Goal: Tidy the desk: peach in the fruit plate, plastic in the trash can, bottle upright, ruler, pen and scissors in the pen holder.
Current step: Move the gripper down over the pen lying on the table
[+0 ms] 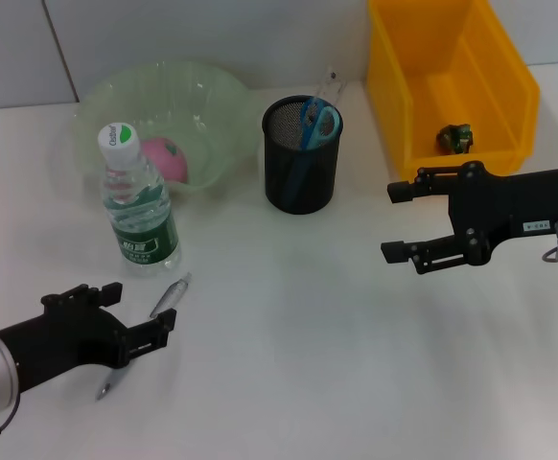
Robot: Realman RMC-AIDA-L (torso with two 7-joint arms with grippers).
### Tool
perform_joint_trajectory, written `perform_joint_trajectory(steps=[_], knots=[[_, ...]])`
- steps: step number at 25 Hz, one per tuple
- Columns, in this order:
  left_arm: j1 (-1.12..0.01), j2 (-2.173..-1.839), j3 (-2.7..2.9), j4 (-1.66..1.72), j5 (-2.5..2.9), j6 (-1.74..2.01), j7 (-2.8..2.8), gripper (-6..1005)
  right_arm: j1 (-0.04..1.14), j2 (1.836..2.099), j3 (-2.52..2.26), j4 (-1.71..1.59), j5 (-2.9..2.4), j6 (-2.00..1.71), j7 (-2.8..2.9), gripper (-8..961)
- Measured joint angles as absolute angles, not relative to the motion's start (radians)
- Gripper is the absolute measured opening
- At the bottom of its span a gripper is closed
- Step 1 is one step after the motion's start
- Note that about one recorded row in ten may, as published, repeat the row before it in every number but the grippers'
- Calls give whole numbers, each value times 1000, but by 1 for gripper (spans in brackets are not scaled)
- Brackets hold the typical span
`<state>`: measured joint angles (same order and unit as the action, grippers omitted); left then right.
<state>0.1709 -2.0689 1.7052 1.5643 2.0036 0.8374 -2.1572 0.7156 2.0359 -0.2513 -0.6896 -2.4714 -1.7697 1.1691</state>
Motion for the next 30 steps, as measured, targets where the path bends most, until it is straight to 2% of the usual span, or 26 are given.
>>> perform_joint_trajectory(steps=[5,8,19,20,24,25,26,27,30], knots=[[154,-2070,1747,1604,2164,805,-2336,797,712,2030,-261,-698,-2461,-1774,1165,818],[70,-2068,1792,1615,2351,843,-2579,797,701,2029,-284,-716,-2461,-1773,1165,818],[16,-2068,1780,1696,2405,975,-2644,797,623,2022,-281,-726,-2383,-1768,1139,818],[-27,-2067,1774,1710,2453,1030,-2721,797,610,2016,-286,-710,-2354,-1773,1139,818],[-80,-2067,1763,1714,2511,1090,-2790,797,608,2000,-310,-660,-2337,-1762,1157,818],[-111,-2069,1756,1711,2525,1118,-2807,797,616,1978,-334,-603,-2337,-1745,1171,818],[-111,-2069,1756,1711,2525,1118,-2807,797,616,1978,-334,-603,-2337,-1745,1171,818],[-123,-2069,1754,1711,2526,1127,-2812,797,624,1959,-353,-558,-2338,-1733,1178,817],[-160,-2069,1750,1703,2536,1164,-2823,797,628,1952,-375,-554,-2355,-1729,1209,817]])
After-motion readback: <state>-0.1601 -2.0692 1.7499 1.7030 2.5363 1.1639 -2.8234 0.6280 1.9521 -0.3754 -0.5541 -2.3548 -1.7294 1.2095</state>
